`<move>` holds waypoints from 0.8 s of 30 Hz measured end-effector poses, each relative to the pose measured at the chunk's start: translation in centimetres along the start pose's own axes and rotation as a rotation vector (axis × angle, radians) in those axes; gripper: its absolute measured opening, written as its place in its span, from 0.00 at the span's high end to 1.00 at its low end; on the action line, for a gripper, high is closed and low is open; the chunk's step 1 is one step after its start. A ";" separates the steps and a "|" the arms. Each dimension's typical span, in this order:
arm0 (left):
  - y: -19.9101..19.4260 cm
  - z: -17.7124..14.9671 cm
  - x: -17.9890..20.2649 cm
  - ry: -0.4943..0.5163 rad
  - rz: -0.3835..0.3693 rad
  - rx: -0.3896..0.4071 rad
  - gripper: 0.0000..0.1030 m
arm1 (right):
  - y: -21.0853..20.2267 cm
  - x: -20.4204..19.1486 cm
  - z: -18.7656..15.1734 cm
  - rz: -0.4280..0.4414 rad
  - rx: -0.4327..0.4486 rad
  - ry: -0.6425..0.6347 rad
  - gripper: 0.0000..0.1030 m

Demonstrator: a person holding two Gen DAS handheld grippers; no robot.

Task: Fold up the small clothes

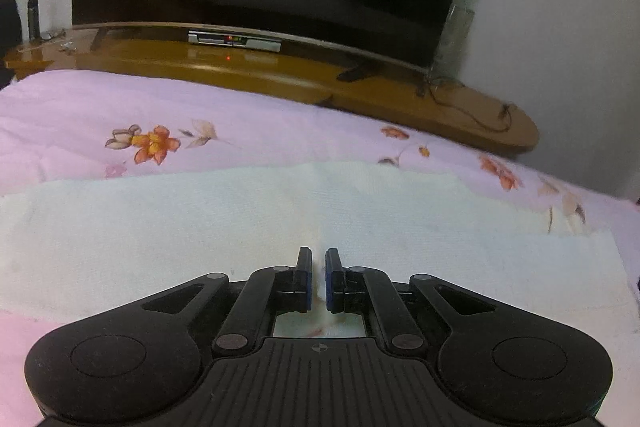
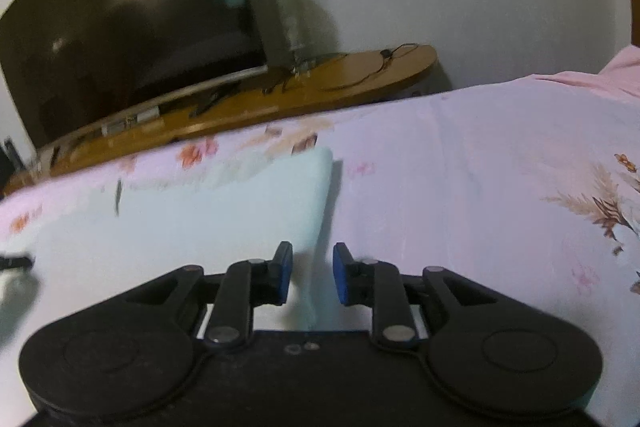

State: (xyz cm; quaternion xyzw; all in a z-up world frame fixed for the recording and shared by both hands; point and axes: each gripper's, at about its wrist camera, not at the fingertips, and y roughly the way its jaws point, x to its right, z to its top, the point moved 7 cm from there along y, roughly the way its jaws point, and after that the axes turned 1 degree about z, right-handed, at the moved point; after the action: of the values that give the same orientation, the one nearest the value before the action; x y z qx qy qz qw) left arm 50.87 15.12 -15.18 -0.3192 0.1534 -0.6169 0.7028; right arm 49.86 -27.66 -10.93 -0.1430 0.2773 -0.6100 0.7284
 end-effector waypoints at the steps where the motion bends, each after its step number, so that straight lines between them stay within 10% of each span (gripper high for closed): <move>1: 0.4 0.3 0.0 -0.007 -0.008 -0.011 0.84 | 0.5 0.4 0.6 0.013 0.007 0.020 0.74; 4: 1.3 1.3 0.3 0.009 0.012 -0.001 0.21 | 2.7 1.9 2.6 0.050 0.020 0.095 0.69; 5: 1.5 1.4 0.6 0.024 0.027 0.011 0.21 | 3.5 2.3 3.1 0.057 0.022 0.117 0.69; 8: 2.9 0.4 1.6 0.081 0.033 -0.060 0.59 | 6.4 3.6 3.9 0.090 -0.011 0.184 0.68; 11: 2.8 -0.3 2.4 0.142 0.051 -0.015 0.70 | 8.5 4.2 3.8 0.129 -0.052 0.242 0.69; 12: 2.6 -0.3 2.5 0.131 0.038 -0.006 0.93 | 8.9 4.3 3.6 0.126 -0.066 0.244 0.72; 14: 2.2 -0.2 2.4 0.108 0.036 0.010 0.94 | 9.1 4.1 3.2 0.125 -0.077 0.209 0.93; 24: 2.1 -0.8 1.7 0.058 0.024 0.017 0.94 | 8.9 4.3 2.9 0.066 -0.059 0.123 0.93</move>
State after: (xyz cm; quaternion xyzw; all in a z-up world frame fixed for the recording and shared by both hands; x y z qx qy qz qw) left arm 52.26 13.36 -16.83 -0.2931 0.1725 -0.6186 0.7083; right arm 59.14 -30.29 -14.48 -0.1176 0.3440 -0.5848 0.7251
